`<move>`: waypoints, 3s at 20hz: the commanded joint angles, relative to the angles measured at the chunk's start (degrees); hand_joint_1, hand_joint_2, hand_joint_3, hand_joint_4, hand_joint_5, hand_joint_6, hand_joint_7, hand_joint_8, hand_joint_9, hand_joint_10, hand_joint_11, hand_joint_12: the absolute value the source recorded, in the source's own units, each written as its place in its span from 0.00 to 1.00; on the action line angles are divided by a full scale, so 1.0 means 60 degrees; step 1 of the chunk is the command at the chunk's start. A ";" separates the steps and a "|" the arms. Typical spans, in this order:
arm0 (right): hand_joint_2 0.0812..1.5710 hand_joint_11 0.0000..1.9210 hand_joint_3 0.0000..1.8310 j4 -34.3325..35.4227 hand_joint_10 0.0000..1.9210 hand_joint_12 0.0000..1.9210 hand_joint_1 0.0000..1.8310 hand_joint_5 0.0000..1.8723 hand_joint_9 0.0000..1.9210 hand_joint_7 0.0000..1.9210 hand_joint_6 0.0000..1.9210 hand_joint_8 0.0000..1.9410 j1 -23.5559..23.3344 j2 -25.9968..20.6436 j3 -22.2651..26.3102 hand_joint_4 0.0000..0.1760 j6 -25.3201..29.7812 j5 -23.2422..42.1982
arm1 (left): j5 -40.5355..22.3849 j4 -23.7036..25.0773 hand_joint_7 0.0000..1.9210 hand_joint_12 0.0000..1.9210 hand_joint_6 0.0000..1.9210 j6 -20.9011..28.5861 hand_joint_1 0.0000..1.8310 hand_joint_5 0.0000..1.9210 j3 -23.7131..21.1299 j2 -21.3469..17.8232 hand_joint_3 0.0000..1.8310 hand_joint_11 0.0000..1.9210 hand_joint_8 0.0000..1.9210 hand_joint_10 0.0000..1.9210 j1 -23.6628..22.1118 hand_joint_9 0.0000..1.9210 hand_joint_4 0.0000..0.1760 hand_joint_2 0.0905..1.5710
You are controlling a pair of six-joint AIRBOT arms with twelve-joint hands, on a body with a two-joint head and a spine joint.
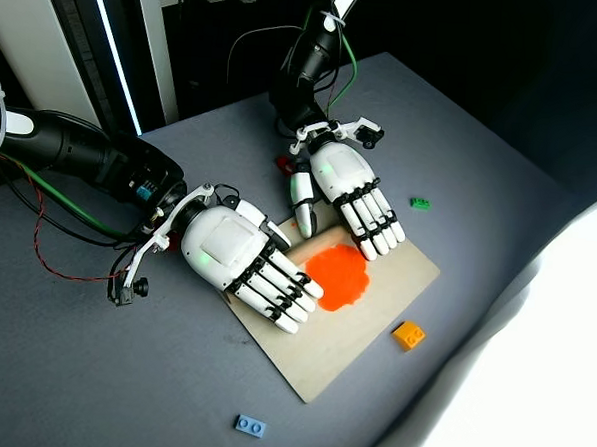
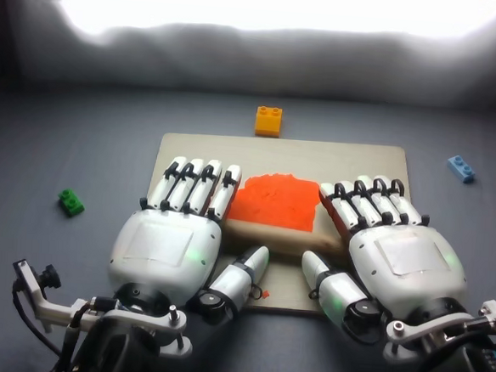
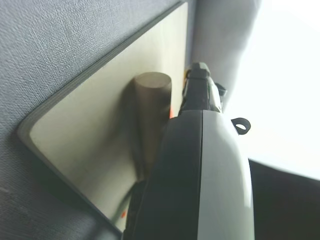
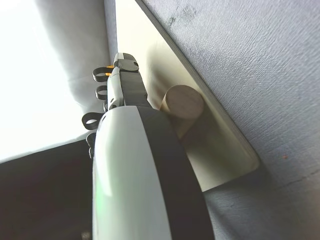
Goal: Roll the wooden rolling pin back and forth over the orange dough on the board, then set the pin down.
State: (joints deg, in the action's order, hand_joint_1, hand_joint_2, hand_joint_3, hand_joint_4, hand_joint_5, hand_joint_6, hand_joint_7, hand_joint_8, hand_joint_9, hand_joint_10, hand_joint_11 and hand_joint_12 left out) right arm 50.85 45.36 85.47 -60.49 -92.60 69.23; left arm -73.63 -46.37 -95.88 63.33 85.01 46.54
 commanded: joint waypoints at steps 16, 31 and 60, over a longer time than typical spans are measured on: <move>0.95 0.00 0.00 -0.0709 0.00 0.00 0.00 0.05 0.00 0.04 0.00 0.00 -0.0131 -0.0029 -0.0300 0.00 0.0275 0.0732 | -0.0644 0.0599 0.01 0.00 0.00 0.0240 0.00 0.02 0.0250 0.0141 0.01 0.00 0.00 0.00 -0.0129 0.00 0.00 0.90; 0.96 0.00 0.00 -0.0625 0.00 0.00 0.00 0.04 0.00 0.04 0.00 0.00 -0.0146 0.0002 -0.0653 0.00 0.0381 0.0575 | -0.0321 0.0604 0.00 0.00 0.00 0.0402 0.00 0.02 0.0672 0.0221 0.01 0.00 0.00 0.00 -0.0319 0.00 0.00 0.91; 0.96 0.00 0.00 -0.0311 0.00 0.00 0.00 0.05 0.00 0.04 0.01 0.00 -0.0485 0.0101 -0.1106 0.00 0.0891 0.0193 | 0.0446 0.0581 0.00 0.00 0.00 0.1081 0.00 0.01 0.1679 0.0521 0.00 0.00 0.00 0.00 -0.0741 0.00 0.00 0.90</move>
State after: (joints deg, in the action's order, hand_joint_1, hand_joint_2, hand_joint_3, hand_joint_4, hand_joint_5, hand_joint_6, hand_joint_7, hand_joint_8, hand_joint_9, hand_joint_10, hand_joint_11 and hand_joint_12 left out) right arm 52.64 43.09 86.19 -66.94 -87.46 65.28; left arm -66.02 -46.00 -89.47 73.10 88.07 42.33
